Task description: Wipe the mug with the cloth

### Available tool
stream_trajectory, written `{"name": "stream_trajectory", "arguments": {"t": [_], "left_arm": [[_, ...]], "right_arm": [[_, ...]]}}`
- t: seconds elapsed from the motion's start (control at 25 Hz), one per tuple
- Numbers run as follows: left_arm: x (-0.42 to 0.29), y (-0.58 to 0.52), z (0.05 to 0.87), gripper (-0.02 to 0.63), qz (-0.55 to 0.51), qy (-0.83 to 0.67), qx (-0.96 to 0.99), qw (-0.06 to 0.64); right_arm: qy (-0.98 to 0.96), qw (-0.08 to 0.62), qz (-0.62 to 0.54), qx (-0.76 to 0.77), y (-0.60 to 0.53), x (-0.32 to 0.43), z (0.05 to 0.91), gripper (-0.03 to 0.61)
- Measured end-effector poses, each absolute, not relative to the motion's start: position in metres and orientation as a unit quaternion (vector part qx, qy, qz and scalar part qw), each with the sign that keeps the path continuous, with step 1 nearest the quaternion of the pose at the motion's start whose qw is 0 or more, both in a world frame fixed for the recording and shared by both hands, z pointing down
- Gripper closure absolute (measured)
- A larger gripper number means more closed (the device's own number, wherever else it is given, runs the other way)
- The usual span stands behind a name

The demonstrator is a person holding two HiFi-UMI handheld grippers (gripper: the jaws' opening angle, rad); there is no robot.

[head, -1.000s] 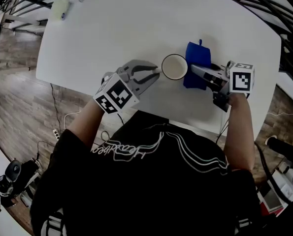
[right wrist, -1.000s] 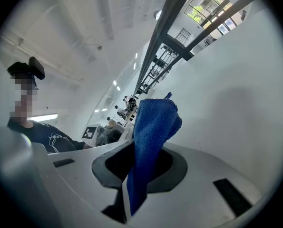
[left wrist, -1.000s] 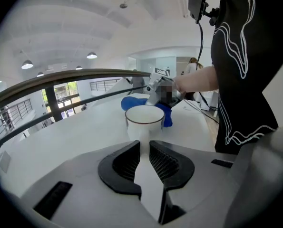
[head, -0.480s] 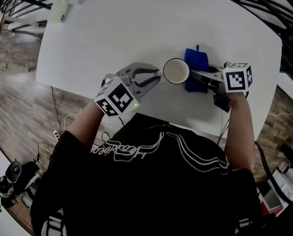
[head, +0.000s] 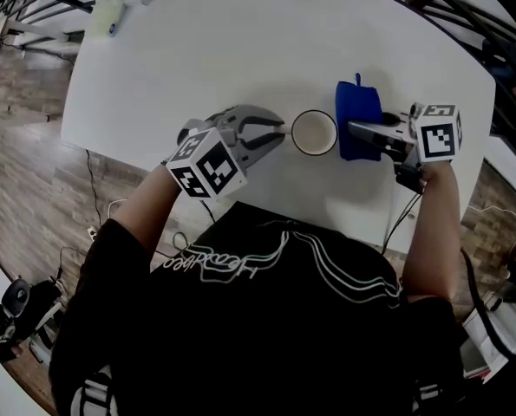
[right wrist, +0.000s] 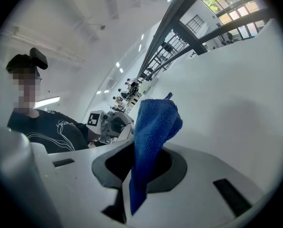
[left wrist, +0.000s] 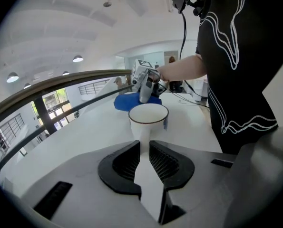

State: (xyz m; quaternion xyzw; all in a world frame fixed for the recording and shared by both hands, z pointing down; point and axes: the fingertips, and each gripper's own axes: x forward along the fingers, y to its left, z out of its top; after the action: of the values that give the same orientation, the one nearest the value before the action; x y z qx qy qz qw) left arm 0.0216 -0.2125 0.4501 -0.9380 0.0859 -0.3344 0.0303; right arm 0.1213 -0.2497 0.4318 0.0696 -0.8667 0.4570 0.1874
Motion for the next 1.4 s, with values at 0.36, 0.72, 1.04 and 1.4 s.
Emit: {"name": "stream_trajectory", "arguments": {"t": [0.36, 0.72, 1.04, 1.4], "left_arm": [[0.016, -0.224, 0.454, 0.546, -0.352, 0.045, -0.933, 0.063], [0.028, -0.217, 0.452, 0.546, -0.358, 0.010, -0.930, 0.087], [0.041, -0.215, 0.451, 0.546, -0.357, -0.005, -0.930, 0.088], [0.061, -0.223, 0.446, 0.545, -0.347, -0.006, -0.934, 0.081]], "right_arm": [[-0.879, 0.212, 0.428, -0.004, -0.261, 0.108, 0.410, 0.525], [-0.874, 0.231, 0.420, -0.076, -0.253, 0.098, 0.406, 0.525], [-0.868, 0.240, 0.422, -0.110, -0.247, 0.103, 0.415, 0.525], [-0.865, 0.263, 0.416, -0.099, -0.248, 0.114, 0.439, 0.525]]}}
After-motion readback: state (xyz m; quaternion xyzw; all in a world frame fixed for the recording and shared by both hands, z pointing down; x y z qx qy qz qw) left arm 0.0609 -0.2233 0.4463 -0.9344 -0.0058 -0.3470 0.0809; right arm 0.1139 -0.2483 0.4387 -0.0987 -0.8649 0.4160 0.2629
